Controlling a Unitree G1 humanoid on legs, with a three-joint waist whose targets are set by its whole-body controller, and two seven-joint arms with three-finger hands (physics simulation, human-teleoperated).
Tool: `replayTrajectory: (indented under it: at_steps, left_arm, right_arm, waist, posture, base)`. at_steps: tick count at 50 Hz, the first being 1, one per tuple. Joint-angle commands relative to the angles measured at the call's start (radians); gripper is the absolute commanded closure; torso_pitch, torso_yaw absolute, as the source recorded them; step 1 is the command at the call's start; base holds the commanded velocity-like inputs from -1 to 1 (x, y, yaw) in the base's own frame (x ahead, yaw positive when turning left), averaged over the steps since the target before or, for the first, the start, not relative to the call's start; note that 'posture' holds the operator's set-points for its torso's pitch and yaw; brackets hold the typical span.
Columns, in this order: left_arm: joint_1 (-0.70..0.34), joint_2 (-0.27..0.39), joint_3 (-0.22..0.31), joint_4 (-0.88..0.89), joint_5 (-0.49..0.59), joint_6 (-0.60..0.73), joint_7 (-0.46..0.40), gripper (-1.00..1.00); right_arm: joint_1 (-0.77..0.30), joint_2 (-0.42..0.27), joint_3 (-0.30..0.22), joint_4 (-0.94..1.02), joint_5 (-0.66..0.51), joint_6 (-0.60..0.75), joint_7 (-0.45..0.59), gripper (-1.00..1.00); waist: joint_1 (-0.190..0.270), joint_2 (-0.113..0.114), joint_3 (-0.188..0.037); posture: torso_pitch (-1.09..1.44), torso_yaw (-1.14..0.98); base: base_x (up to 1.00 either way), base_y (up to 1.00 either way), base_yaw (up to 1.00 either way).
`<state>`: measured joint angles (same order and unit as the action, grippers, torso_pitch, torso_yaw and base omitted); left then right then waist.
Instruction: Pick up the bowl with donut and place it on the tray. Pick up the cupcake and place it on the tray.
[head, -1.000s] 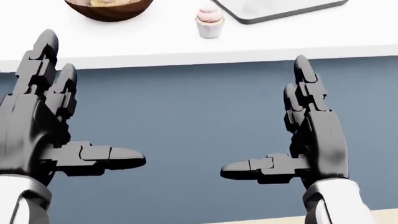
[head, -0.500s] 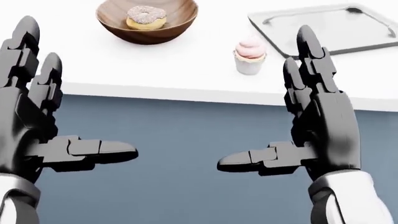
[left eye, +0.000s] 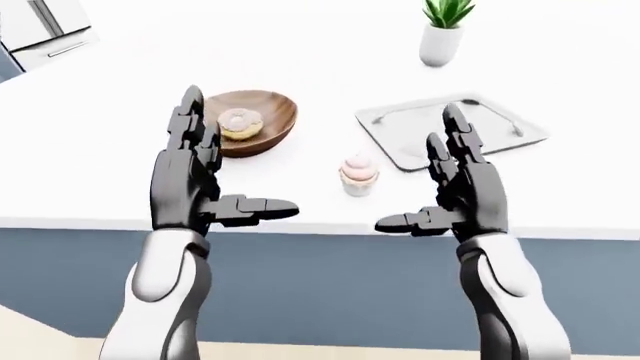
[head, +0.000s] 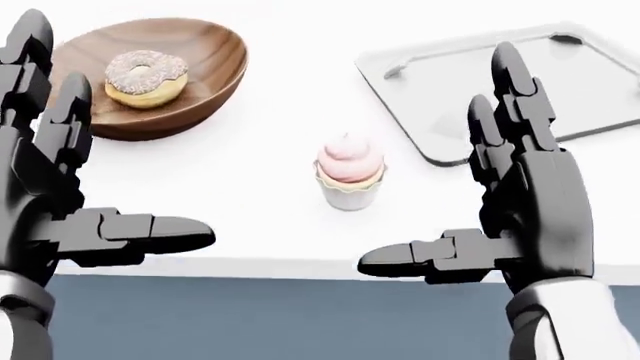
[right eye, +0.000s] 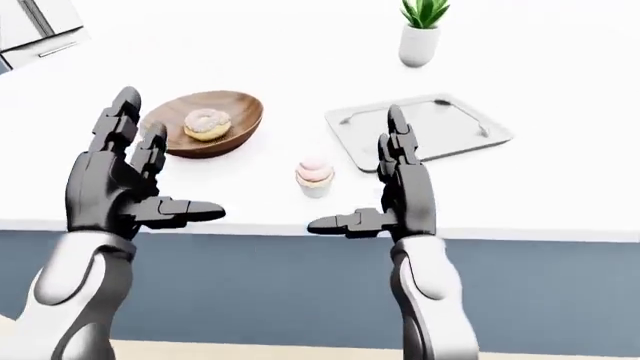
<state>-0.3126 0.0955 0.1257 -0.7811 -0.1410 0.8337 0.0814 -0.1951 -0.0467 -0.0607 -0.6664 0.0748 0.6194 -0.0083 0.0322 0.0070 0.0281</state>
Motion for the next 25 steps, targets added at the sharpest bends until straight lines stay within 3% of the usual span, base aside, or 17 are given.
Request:
replayTrajectory:
  at_steps: [1,3,4,5,6,8,14,16,18,19,21,25]
  left_arm:
    - [-0.021,0.003,0.001,-0.027,-0.011,-0.006,0.003,-1.00]
    - [-0.023,0.006,0.007,-0.037,-0.017,0.005,0.006,-1.00]
    - [-0.023,0.008,0.011,-0.035,-0.020,0.002,0.006,-1.00]
    - [-0.024,0.009,0.014,-0.038,-0.024,0.005,0.007,-1.00]
    - [-0.025,0.011,0.016,-0.038,-0.027,0.006,0.009,-1.00]
    - [-0.025,0.014,0.018,-0.034,-0.030,0.002,0.010,-1.00]
    - [-0.020,0.024,0.035,-0.051,-0.047,0.012,0.013,-1.00]
    - [-0.018,0.027,0.041,-0.056,-0.053,0.014,0.014,-1.00]
    - [-0.017,0.032,0.048,-0.056,-0.060,0.013,0.014,-1.00]
    - [-0.021,0.035,0.054,-0.066,-0.066,0.025,0.017,-1.00]
    - [-0.024,0.041,0.063,-0.065,-0.075,0.026,0.019,-1.00]
    - [-0.031,0.052,0.079,-0.076,-0.094,0.040,0.026,-1.00]
  right_arm:
    - [-0.021,-0.006,-0.001,-0.041,-0.001,-0.006,-0.004,-1.00]
    - [-0.019,-0.006,-0.001,-0.033,-0.003,-0.019,-0.001,-1.00]
    - [-0.020,-0.006,0.001,-0.040,-0.004,-0.011,-0.002,-1.00]
    - [-0.021,-0.006,0.002,-0.041,-0.005,-0.012,-0.001,-1.00]
    - [-0.021,-0.006,0.005,-0.043,-0.007,-0.010,-0.001,-1.00]
    - [-0.020,-0.004,0.005,-0.042,-0.007,-0.013,0.000,-1.00]
    - [-0.012,-0.001,0.008,-0.052,-0.003,-0.016,0.006,-1.00]
    - [-0.013,0.000,0.011,-0.057,-0.003,-0.014,0.007,-1.00]
    - [-0.013,0.000,0.012,-0.059,-0.001,-0.014,0.010,-1.00]
    - [-0.015,0.000,0.014,-0.067,0.000,-0.006,0.011,-1.00]
    - [-0.018,0.000,0.019,-0.072,-0.001,-0.001,0.015,-1.00]
    - [-0.026,0.000,0.022,-0.079,-0.004,0.007,0.020,-1.00]
  waist:
    - [-0.003,0.000,-0.004]
    - [-0.013,-0.044,-0.017]
    - [-0.019,-0.088,-0.048]
    - [-0.027,-0.055,-0.008]
    - [-0.023,-0.071,0.016]
    - [-0.029,-0.061,0.001]
    - [-0.040,-0.036,0.014]
    - [-0.048,-0.007,0.003]
    - [-0.054,0.048,-0.018]
    - [-0.055,0.007,-0.008]
    - [-0.049,0.009,-0.025]
    - [-0.043,-0.002,-0.031]
  posture:
    - [0.00,0.00]
    - [0.00,0.00]
    - [0.00,0.00]
    - [0.00,0.00]
    - [0.00,0.00]
    - [0.00,0.00]
    - [0.00,0.00]
    - [0.00,0.00]
    - [0.00,0.00]
    - [0.00,0.00]
    - [0.00,0.00]
    - [0.00,0.00]
  base:
    - [0.21,0.00,0.00]
    - [0.21,0.00,0.00]
    - [0.20,0.00,0.00]
    - [0.15,0.00,0.00]
    - [0.05,0.00,0.00]
    - [0.01,0.00,0.00]
    - [0.00,0.00,0.00]
    - [0.00,0.00,0.00]
    - [0.00,0.00,0.00]
    - [0.00,0.00,0.00]
    - [0.00,0.00,0.00]
    - [0.00,0.00,0.00]
